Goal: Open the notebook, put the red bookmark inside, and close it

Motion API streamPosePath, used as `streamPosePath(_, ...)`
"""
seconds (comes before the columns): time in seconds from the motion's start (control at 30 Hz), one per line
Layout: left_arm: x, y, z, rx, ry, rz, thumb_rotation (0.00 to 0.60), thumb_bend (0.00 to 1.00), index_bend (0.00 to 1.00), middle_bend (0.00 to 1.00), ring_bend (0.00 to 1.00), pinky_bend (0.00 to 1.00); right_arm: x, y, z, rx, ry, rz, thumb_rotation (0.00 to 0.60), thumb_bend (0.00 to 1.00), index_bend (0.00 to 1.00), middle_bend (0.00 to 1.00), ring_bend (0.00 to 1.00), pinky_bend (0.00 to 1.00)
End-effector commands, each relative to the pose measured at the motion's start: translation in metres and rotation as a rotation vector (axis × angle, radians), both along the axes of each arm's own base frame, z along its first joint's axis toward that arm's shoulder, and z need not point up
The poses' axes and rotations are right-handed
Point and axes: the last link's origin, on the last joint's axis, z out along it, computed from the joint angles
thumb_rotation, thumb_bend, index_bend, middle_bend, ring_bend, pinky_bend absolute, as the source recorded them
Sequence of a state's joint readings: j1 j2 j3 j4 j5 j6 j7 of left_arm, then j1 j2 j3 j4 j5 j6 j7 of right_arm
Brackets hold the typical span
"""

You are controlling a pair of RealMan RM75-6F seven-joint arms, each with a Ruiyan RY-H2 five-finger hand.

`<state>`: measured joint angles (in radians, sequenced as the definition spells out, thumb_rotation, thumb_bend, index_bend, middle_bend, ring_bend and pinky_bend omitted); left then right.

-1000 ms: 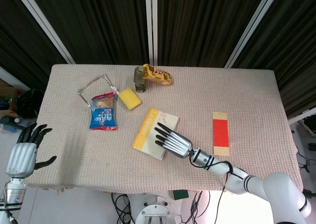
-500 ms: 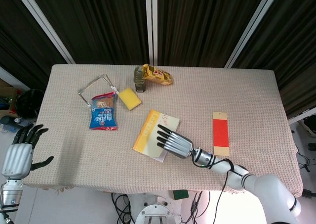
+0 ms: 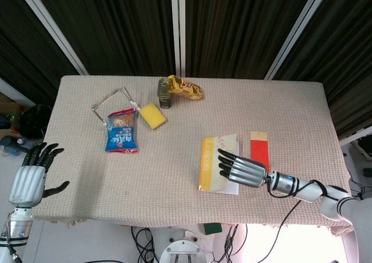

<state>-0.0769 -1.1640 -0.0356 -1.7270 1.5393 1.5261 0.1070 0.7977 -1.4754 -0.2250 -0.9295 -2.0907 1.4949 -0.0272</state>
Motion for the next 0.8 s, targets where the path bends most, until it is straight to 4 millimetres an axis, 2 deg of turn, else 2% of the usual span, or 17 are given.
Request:
streamPosePath(0.03, 0.002, 0.001, -0.001, -0.002, 0.0, 0.003, 0.6, 0.0, 0.22, 0.15, 0.08, 0.12, 0.022, -0.007, -0.001, 0.006, 0.01, 0.095, 0.6, 0.5, 0.67, 0.44, 0.27, 0.21)
streamPosePath(0.23, 0.001, -0.002, -0.002, -0.01, 0.009, 0.023, 0.6, 0.0, 0.22, 0.15, 0.08, 0.12, 0.068, -0.027, -0.025, 0.019, 0.033, 0.239, 0.6, 0.5, 0.67, 0.44, 0.27, 0.21)
streamPosePath(0.47, -0.002, -0.005, -0.001, -0.007, 0.008, 0.035, 0.6, 0.0, 0.22, 0.15, 0.08, 0.12, 0.119, -0.041, -0.066, 0.058, 0.078, 0.363, 0.6, 0.5, 0.68, 0.44, 0.27, 0.21)
streamPosePath(0.67, -0.008, -0.007, -0.003, -0.007, 0.001, 0.055, 0.6, 0.0, 0.22, 0.15, 0.08, 0.12, 0.148, -0.042, -0.091, 0.065, 0.074, 0.432, 0.6, 0.48, 0.68, 0.44, 0.27, 0.2)
streamPosePath(0.8, -0.011, -0.008, -0.002, -0.002, -0.002, 0.06, 0.6, 0.0, 0.22, 0.15, 0.08, 0.12, 0.159, -0.04, -0.106, 0.077, 0.062, 0.431, 0.6, 0.48, 0.68, 0.44, 0.27, 0.19)
